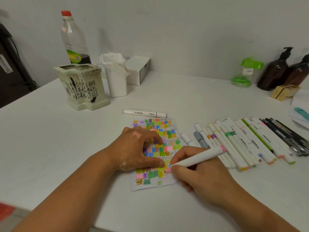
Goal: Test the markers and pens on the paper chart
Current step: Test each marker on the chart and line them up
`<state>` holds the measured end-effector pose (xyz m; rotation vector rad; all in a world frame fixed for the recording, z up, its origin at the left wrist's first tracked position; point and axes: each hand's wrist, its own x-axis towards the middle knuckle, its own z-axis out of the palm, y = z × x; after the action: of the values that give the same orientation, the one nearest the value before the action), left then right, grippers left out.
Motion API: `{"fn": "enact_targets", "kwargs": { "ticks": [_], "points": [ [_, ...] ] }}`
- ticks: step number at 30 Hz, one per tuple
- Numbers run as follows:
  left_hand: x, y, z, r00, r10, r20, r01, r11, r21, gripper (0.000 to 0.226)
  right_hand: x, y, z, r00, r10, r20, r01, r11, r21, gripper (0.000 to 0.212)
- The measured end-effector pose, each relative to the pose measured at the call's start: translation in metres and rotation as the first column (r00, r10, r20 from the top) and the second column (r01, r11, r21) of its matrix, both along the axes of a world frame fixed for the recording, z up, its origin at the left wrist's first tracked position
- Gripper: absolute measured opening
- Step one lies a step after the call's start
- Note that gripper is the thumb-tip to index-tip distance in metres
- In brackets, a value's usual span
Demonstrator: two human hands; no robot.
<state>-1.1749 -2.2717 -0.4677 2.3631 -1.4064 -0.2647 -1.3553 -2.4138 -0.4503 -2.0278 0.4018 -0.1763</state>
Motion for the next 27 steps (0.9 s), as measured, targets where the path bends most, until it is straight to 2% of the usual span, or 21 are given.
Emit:
{"fn": "enact_targets", "kwargs": {
  "ticks": [9,12,13,15,17,18,21,24,27],
  "points": [
    [0.002,0.001,-0.003,1.0,-0.002,0.016,0.003,1.0,-0.01,0.062,0.0,-0.003,-0.003,0.999,0.04,0.025,-0.041,0.999,0.022,0.011],
    [0.002,0.001,-0.005,1.0,-0.008,0.022,0.009,0.999,-0.035,0.052,0.002,-0.009,0.0,0.99,-0.046,0.131,0.017,0.977,0.212,0.004],
    [0.002,0.001,-0.004,1.0,-0.005,-0.011,0.004,0.996,-0.085,0.044,0.003,-0.013,0.001,0.978,-0.104,0.183,0.049,0.958,0.283,0.003],
    [0.002,0.002,-0.003,0.979,0.005,-0.203,-0.055,0.969,-0.241,0.022,0.005,-0.022,0.004,0.941,-0.213,0.264,0.092,0.909,0.406,0.006],
    [0.002,0.004,-0.001,0.907,-0.038,-0.42,-0.139,0.914,-0.382,0.015,0.006,-0.03,0.007,0.914,-0.285,0.288,0.112,0.86,0.497,0.006],
    [0.003,0.005,-0.001,0.88,-0.072,-0.469,-0.163,0.883,-0.44,0.015,0.006,-0.033,0.008,0.909,-0.303,0.285,0.12,0.848,0.516,0.005],
    [0.002,0.003,-0.001,0.859,-0.14,-0.492,-0.181,0.816,-0.549,0.012,0.007,-0.038,0.006,0.905,-0.321,0.279,0.153,0.858,0.49,0.008],
    [0.0,0.0,-0.001,0.81,-0.199,-0.551,-0.174,0.817,-0.55,0.017,0.008,-0.04,0.005,0.901,-0.331,0.282,0.143,0.837,0.527,0.01],
    [-0.005,-0.002,0.001,0.75,-0.265,-0.605,-0.146,0.827,-0.543,0.02,0.008,-0.041,0.005,0.901,-0.336,0.275,0.097,0.773,0.627,0.011]
  ]
}}
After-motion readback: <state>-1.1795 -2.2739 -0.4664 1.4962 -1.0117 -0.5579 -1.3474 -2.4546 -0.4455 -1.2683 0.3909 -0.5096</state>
